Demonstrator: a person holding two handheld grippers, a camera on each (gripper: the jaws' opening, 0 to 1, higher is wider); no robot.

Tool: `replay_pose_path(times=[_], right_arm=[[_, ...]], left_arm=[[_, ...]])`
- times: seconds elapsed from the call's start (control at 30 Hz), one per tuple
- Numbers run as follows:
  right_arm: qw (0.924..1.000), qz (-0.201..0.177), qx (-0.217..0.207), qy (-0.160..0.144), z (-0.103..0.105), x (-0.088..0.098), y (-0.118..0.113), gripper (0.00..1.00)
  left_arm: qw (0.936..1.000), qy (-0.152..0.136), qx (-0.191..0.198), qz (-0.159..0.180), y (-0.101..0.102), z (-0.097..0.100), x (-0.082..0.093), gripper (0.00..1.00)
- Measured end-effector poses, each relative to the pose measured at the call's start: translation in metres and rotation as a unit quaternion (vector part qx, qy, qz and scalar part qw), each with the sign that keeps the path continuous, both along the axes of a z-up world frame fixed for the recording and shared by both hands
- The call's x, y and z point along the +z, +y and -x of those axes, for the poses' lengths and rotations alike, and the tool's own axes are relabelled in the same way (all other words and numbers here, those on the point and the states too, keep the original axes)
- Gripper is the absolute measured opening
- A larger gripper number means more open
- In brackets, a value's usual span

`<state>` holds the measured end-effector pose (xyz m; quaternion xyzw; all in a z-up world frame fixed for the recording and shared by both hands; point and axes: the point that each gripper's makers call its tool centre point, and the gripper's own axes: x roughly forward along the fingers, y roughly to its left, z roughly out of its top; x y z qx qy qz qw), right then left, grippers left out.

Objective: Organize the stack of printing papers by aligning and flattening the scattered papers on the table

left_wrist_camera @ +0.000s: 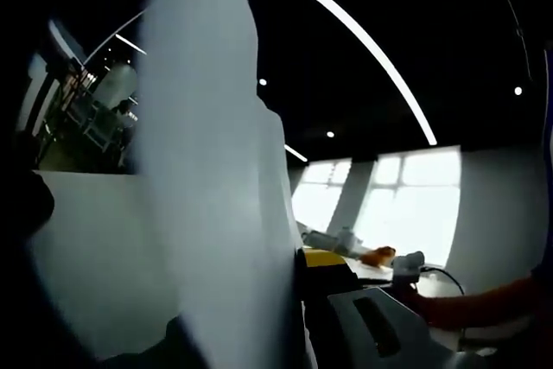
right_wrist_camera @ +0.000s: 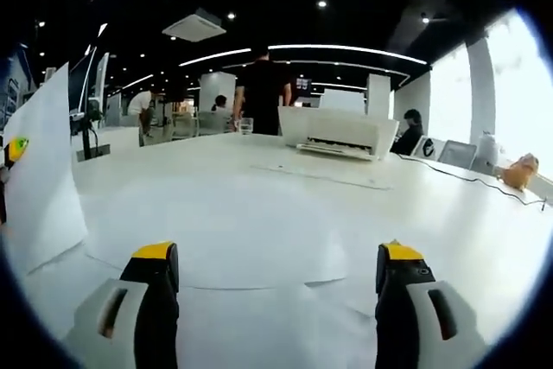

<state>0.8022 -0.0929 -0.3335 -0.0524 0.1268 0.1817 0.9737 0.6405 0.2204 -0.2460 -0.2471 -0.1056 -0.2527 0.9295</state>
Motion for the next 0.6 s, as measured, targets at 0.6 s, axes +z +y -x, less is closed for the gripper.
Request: replay_pose_path(times=[0.6], right_arm=[[0.9988,-0.008,-0.010,0.047,-0.005,-0.017,-0.003,0.90]], left_arm=[[0.9999,-0.003,-0.002,0.010,0.002,0.001,0.002,0.07]])
